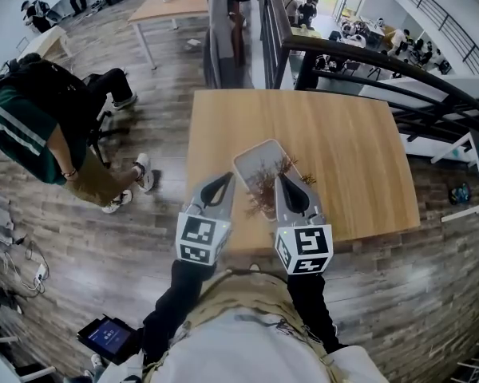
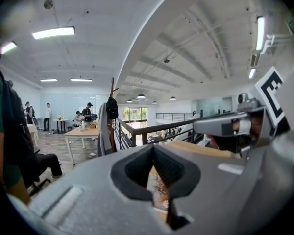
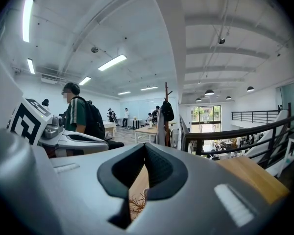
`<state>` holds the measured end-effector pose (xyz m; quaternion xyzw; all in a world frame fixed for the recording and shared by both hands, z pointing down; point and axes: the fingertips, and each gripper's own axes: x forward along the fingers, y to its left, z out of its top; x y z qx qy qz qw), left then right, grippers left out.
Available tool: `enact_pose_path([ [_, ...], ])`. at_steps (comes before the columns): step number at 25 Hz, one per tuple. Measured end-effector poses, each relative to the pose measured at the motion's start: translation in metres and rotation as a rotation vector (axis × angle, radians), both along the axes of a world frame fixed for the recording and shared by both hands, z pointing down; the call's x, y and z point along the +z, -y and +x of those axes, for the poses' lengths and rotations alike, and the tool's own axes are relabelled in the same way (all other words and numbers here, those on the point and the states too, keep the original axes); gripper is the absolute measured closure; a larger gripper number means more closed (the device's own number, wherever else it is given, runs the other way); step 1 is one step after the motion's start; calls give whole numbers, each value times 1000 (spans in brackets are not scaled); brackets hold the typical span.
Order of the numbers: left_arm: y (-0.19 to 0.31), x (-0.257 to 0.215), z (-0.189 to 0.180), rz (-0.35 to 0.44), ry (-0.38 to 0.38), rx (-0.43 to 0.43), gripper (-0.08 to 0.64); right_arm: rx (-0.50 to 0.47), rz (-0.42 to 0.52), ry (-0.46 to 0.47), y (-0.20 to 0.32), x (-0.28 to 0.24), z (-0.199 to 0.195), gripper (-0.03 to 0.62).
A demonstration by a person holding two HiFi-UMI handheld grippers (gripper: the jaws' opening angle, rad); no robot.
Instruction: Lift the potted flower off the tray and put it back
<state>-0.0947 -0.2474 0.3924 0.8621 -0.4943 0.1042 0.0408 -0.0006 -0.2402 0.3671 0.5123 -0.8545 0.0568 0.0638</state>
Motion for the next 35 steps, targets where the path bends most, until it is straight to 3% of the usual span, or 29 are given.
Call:
enact_pose_path([
  [7, -6, 7, 5, 17, -5, 7, 558, 8, 10, -1, -5, 8, 5, 588],
  [16, -8, 3, 3, 7, -93, 9, 558, 12, 28, -4, -7, 7, 1, 588],
  [25, -8, -1, 10, -7, -109, 31, 558, 10, 34, -3, -6, 4, 2, 589],
  [30, -5, 3, 12, 8, -46, 36, 558, -3, 15, 12, -3, 7, 2, 589],
  [35, -8, 6, 11, 3, -33, 41, 558, -10, 20, 6, -5, 7, -1, 589],
])
